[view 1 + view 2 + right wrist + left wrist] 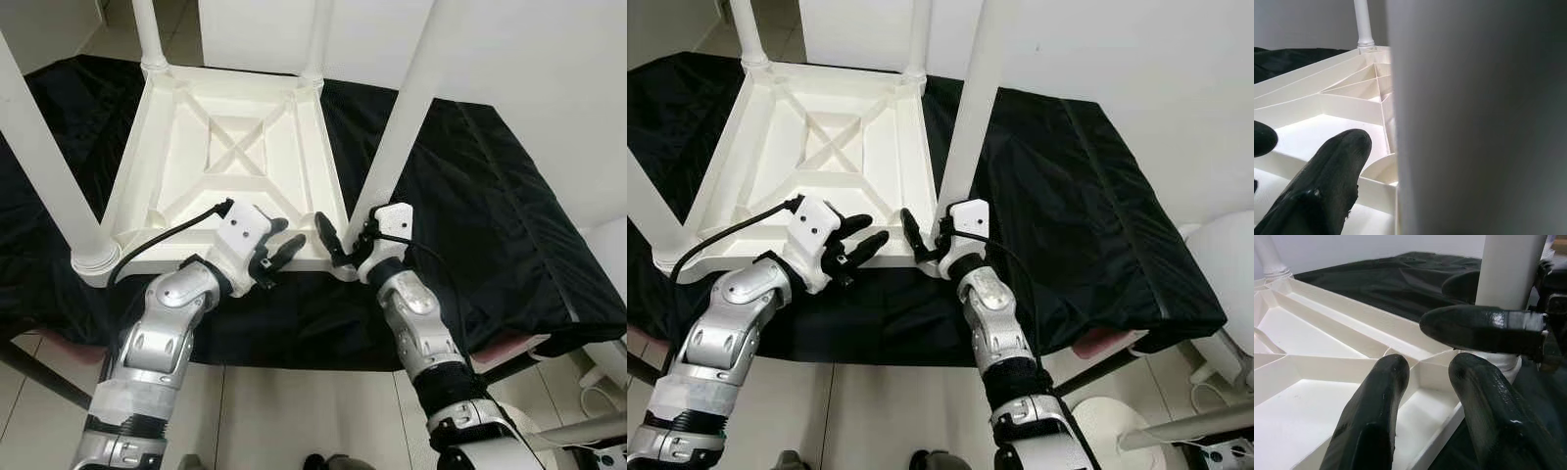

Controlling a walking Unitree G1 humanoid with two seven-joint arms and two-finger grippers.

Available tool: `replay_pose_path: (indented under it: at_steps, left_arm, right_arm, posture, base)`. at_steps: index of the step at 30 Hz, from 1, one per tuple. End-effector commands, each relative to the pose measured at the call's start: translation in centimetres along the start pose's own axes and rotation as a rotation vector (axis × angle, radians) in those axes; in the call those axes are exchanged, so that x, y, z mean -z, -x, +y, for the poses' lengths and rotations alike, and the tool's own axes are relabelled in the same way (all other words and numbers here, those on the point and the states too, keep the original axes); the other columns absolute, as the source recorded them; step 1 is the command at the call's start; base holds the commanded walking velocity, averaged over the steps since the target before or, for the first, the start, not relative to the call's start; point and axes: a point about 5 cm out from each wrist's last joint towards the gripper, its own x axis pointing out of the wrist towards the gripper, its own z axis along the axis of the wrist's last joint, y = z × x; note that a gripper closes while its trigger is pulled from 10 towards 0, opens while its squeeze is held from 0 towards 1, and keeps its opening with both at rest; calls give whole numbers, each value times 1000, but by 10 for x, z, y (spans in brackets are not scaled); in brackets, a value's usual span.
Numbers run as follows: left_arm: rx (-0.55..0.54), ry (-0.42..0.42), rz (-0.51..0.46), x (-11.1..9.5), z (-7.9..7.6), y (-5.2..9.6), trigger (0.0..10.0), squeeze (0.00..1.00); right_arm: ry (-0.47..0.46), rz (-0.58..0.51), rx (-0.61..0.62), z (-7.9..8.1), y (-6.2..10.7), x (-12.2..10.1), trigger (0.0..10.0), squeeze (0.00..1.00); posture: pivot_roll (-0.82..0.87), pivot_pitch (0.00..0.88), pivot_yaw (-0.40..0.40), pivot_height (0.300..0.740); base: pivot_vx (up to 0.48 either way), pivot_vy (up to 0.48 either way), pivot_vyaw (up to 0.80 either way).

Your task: Building children table

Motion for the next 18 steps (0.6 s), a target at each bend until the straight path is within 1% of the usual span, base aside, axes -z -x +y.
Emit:
replay_pose_path:
  at_steps: [1, 5, 6, 7, 9, 11, 13, 14, 15, 16, 18]
  left_arm:
    - [-167, 9, 52, 11, 5, 2, 10000, 0]
    - [-156, 5, 64, 14, 5, 4, 10000, 0]
    - [-133, 13, 71, 15, 6, 5, 10000, 0]
    - [-73, 30, 78, 16, 4, 8, 10000, 0]
    - [-73, 30, 78, 16, 4, 8, 10000, 0]
    - [122, 33, 94, 17, -9, 16, 10000, 0]
    - [122, 33, 94, 17, -9, 16, 10000, 0]
    - [182, 27, 99, 17, -14, 19, 10000, 0]
    - [182, 27, 99, 17, -14, 19, 10000, 0]
    - [235, 40, 110, 18, -20, 21, 10000, 0]
    - [287, 54, 117, 18, -26, 23, 10000, 0]
  right_arm:
    - [-2, -15, -29, 5, -4, -1, 10000, 0]
    - [-10, -33, -22, 5, -6, -2, 10000, 0]
    - [-11, -46, -12, 5, -9, -3, 10000, 0]
    - [-18, -65, 0, 6, -11, -5, 10000, 0]
    - [-18, -65, 0, 6, -11, -5, 10000, 0]
    - [-27, -104, 6, 9, -17, -9, 10000, 0]
    - [-27, -104, 6, 9, -17, -9, 10000, 0]
    - [-31, -115, 4, 10, -19, -10, 10000, 0]
    - [-31, -115, 4, 10, -19, -10, 10000, 0]
    - [-34, -125, -2, 12, -22, -12, 10000, 0]
    - [-36, -136, -9, 15, -27, -15, 10000, 0]
  posture:
    - [50, 131, -107, 740]
    - [46, 132, -106, 740]
    - [42, 132, -100, 740]
    - [42, 132, -100, 740]
    - [42, 132, -100, 740]
    - [43, 127, -90, 740]
    - [43, 127, -90, 740]
    - [43, 127, -90, 740]
    - [43, 127, -90, 740]
    - [42, 123, -84, 740]
    - [40, 121, -83, 740]
  base:
    - [0, 0, 0]
    - [0, 0, 0]
    - [0, 0, 0]
    - [0, 0, 0]
    - [0, 0, 0]
    - [0, 0, 0]
    - [0, 0, 0]
    - [0, 0, 0]
    - [0, 0, 0]
    - [0, 0, 0]
    - [0, 0, 0]
